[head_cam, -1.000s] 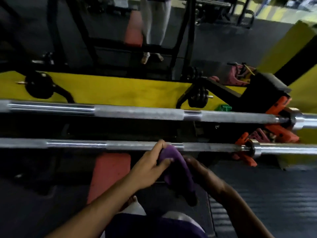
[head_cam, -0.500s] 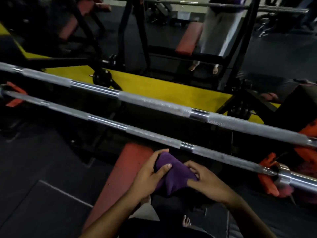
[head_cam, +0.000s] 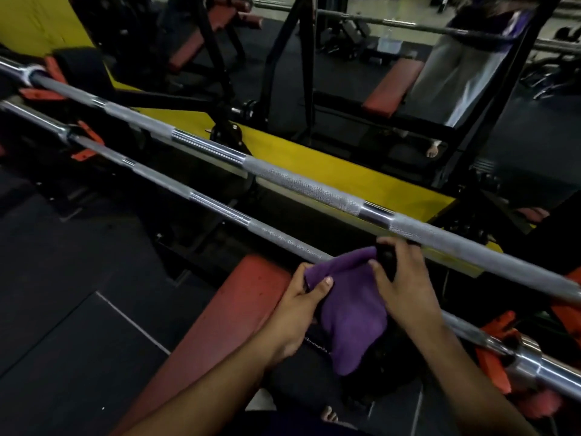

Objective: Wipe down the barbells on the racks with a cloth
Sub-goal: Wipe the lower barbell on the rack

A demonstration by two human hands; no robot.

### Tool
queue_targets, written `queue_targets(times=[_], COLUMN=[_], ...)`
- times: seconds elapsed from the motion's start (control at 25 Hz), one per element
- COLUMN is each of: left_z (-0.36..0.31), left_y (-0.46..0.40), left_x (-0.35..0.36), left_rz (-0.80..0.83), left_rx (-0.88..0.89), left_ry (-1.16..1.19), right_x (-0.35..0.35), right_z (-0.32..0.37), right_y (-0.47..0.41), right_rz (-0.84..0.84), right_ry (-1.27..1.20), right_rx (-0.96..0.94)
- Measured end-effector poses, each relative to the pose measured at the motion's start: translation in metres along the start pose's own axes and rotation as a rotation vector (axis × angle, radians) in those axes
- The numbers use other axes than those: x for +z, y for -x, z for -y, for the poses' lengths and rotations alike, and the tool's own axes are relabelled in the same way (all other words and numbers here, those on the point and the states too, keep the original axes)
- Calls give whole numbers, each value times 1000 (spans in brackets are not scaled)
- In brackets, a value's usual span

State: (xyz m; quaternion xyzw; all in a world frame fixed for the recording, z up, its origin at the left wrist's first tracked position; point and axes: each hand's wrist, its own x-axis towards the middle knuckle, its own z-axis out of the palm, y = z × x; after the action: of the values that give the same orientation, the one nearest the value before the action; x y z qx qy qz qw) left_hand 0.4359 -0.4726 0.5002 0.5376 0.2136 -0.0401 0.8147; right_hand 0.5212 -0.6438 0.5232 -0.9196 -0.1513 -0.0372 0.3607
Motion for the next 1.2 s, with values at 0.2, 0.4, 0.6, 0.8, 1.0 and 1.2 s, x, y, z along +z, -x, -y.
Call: queue_targets(times=[0.2,0.4,0.6,0.8,1.0,1.2], left_z=[17,7,-9,-2,14,-9], left_y=[-31,-44,-39,-36,-46,-81], left_x=[19,-18,22,64,14,-98], left_rz=[-14,106,339,504,258,39], left_rx=[-188,-262,-457,-490,-368,575], left_ry=[202,-14,272,340,64,-904], right_x=[41,59,29,-13,31,18], right_z=[-11,-14,-7,-25,-41,-34], right_y=[6,7,25,46,33,-8], right_rz=[269,348,176,-90,299,476], right_ry=[432,575,505,674,617,452], right_rx=[-94,-3,53,11,21,97])
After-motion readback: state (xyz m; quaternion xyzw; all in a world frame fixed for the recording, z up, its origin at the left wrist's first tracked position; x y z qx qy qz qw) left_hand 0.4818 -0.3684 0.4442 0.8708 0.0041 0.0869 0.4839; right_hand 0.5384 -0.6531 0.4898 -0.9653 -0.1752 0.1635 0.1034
